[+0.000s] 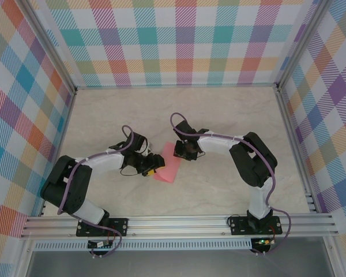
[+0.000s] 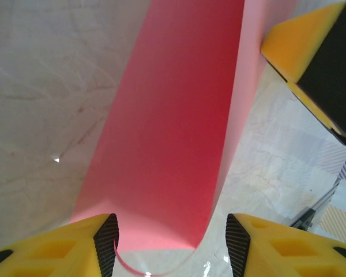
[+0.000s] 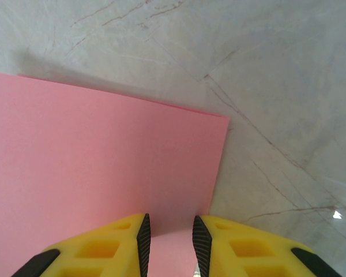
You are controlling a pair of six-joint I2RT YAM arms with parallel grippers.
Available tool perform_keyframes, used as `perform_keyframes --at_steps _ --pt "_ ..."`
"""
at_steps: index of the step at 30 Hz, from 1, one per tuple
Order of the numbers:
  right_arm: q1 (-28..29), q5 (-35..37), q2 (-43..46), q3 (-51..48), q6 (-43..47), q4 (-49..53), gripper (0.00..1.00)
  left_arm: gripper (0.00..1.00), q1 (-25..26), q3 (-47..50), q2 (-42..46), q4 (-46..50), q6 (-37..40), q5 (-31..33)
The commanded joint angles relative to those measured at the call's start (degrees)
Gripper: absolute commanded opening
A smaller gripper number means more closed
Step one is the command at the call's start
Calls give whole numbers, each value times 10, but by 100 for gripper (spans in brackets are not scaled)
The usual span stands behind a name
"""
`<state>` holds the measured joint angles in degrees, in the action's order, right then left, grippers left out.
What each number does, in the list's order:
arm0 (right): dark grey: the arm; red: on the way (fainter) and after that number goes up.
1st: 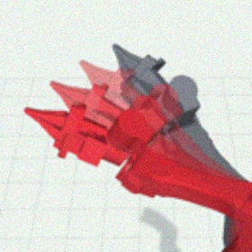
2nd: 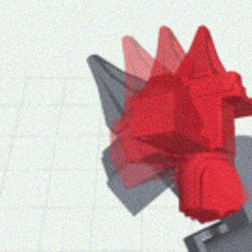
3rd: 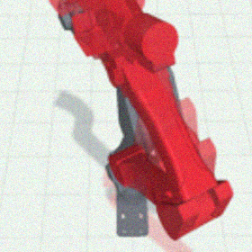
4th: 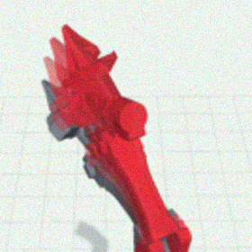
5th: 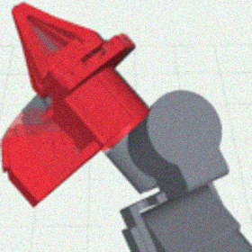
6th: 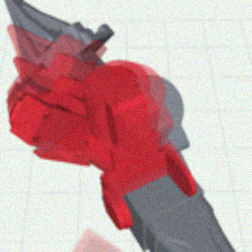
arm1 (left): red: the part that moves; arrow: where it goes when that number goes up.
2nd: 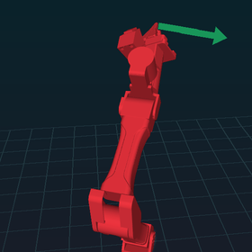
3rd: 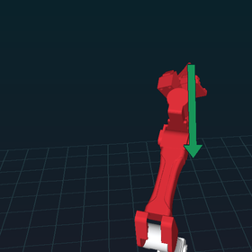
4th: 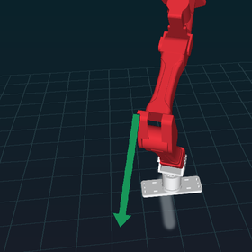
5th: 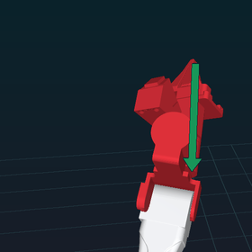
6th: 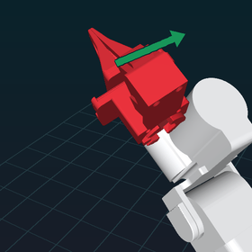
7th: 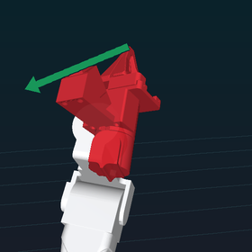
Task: Fold a paper plane with a square sheet of paper (pick it up from the middle)
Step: Fold the triangle a second time at the center of the table.
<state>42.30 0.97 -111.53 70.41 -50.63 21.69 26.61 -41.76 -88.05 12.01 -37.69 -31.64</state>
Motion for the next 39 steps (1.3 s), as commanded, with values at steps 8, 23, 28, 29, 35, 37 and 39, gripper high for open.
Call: perform_keyframes --at_steps 8,23,28,29,35,37,39 --pt "-1 -10 -41 -30 -8 -1 30 54 -3 -31 -50 -51 36 5" --pt "-5 -16 -43 -34 -10 -3 30 44 -3 33 31 -12 31 -51" --pt "-6 -19 -48 -32 -12 -1 30 38 -2 39 63 -11 27 -78" --pt "-6 -21 -50 -32 -13 0 30 37 -2 38 68 -15 24 -83" --pt "-6 -26 -53 -28 -14 -1 29 34 3 29 67 -62 -9 -107" --pt "-6 -28 -53 -28 -14 -1 29 34 6 25 57 -82 -19 -109" --pt "-6 -29 -53 -28 -14 0 29 34 9 20 46 -96 -27 -109"
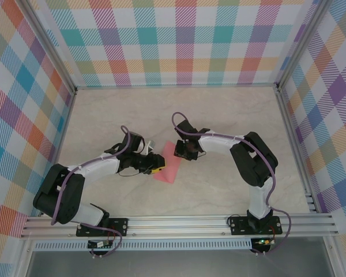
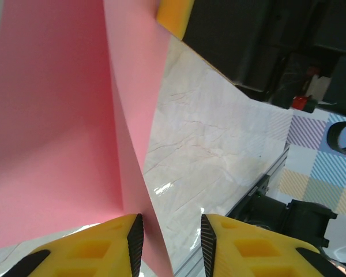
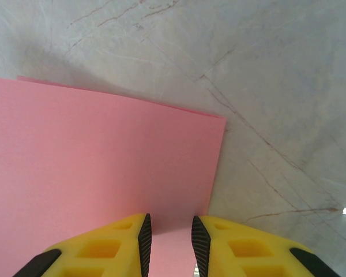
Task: Fold a paper plane with a square sheet of paper (pick it up from the middle)
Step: Fold the triangle a second time at the center of the table.
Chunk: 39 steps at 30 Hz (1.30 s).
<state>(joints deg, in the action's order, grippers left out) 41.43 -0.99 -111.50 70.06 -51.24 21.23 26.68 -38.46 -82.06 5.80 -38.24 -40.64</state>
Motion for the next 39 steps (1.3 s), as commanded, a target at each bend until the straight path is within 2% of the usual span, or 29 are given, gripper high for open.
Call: perform_keyframes --at_steps 1,10,17,19,24,32,39 --pt "2 -11 -53 -24 -8 5 29 34 10 -15 -21 -43 -27 -21" --pt "-7 -47 -21 -28 6 -2 30 37 18 -28 -67 -77 -39 6" --pt "-18 -86 86 -61 47 -31 37 38 18 -30 -91 -82 -37 44" --pt "-18 -118 114 -77 68 -50 39 38 18 -29 -98 -82 -38 50" --pt "-18 -163 172 -137 72 -86 45 31 18 -24 -102 -84 -43 66" --pt "-16 -243 154 -177 47 -166 40 24 18 -21 -97 -75 -42 73" --pt "-12 -255 117 -167 38 -189 38 22 18 -23 -93 -65 -36 76"
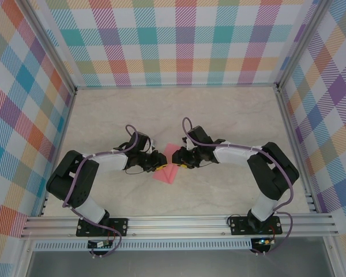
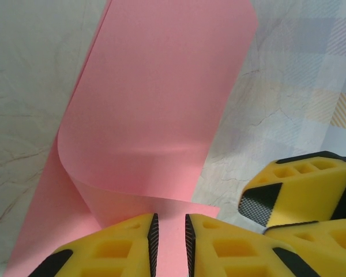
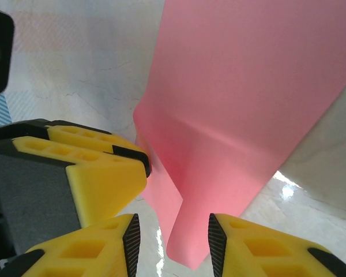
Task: Fold a paper plane with a square sheet of paper (pick it up from the middle)
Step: Fold the triangle a second time at the center of the table.
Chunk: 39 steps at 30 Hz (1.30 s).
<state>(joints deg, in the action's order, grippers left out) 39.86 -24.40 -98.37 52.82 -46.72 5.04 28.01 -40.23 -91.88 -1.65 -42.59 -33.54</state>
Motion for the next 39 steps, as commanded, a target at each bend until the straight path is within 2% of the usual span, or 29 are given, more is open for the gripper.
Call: perform_keyframes --at_steps 1,15,22,29,39 --pt "4 -22 -19 7 -8 -27 38 21 5 -5 5 9 8 4" --pt "5 -54 -53 9 -20 -66 30 19 5 -7 7 11 9 3" --pt "5 -53 -60 11 -22 -65 20 19 5 -6 8 11 8 2" --pt "5 -34 -60 7 -21 -52 11 19 5 -6 10 0 10 -12" --pt "4 8 -59 10 2 -10 9 19 5 -15 0 -26 8 -46"
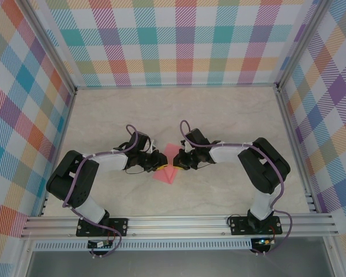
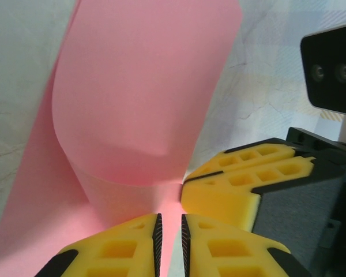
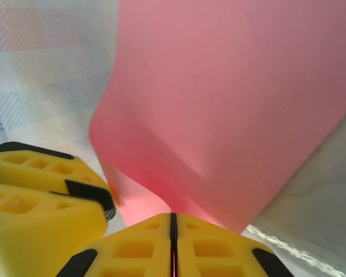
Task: Fold a paper plane with a square sheet of paper (pick it up from the middle)
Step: Fold the triangle a second time at the center of the table.
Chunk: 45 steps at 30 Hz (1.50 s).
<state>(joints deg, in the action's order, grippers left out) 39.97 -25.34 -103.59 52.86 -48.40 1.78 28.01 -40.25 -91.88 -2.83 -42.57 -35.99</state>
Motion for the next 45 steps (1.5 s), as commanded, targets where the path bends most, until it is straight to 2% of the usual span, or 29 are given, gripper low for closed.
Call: perform_keyframes --at_steps 1,20,45 --pt "4 21 -7 11 20 26 9 19 5 -17 -3 -14 8 -24" --pt "3 59 -11 28 31 67 9 19 23 -38 -22 8 21 -22" --pt "3 66 -26 46 38 85 9 19 33 -47 -48 28 32 -16"
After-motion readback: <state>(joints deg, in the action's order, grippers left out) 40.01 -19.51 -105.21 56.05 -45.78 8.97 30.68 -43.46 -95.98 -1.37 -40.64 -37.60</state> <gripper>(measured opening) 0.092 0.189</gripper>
